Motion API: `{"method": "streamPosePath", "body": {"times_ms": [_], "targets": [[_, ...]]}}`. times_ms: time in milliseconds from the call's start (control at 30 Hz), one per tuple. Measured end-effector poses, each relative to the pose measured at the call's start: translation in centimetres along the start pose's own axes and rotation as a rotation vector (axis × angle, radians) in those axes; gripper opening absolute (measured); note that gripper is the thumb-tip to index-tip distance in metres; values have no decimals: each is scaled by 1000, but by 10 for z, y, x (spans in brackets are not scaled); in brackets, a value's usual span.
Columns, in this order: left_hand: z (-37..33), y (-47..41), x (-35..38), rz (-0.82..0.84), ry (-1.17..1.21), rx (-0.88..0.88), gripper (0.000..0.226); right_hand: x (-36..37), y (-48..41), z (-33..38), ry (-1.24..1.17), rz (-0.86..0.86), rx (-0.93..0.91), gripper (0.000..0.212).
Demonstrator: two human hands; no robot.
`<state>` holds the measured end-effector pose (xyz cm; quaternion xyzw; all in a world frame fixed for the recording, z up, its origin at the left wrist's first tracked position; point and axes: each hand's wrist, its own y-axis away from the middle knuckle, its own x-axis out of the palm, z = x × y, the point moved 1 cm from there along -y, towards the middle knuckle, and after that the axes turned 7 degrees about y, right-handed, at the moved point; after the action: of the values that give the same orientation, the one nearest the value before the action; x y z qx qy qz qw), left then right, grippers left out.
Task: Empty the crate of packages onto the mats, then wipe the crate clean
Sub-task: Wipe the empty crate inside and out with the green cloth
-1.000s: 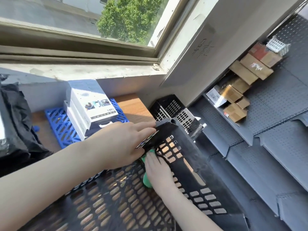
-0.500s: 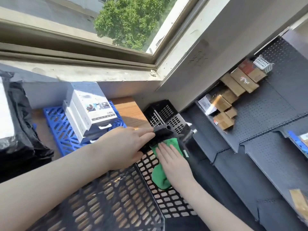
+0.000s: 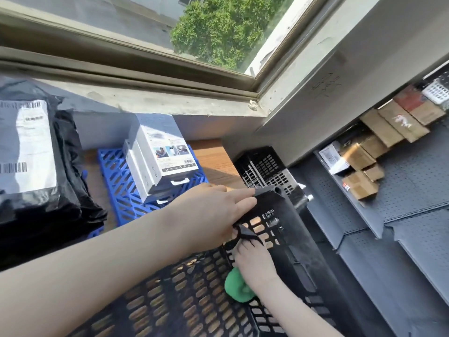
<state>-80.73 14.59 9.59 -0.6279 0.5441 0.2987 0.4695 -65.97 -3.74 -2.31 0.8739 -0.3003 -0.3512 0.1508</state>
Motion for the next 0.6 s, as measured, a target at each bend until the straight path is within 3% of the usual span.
{"method": "streamPosePath", "body": {"times_ms": [100, 167, 233, 333, 467, 600], "targets": [[5, 3, 4, -31, 29, 38, 58, -12, 27, -35, -114, -155, 116, 43], [7, 2, 7, -21, 42, 52, 59, -21, 51, -59, -195, -331, 198, 53], [6, 2, 6, -16, 61, 51, 60, -29, 72, -73, -205, -401, 235, 68], [3, 1, 2, -24, 66, 40, 60, -27, 83, -72, -169, -422, 209, 60], [-8, -1, -7, 106, 38, -52, 61, 3, 65, -43, -155, -397, 171, 40], [-8, -3, -10, 118, 15, -59, 58, 19, 34, -12, -120, -311, 32, 44]]}}
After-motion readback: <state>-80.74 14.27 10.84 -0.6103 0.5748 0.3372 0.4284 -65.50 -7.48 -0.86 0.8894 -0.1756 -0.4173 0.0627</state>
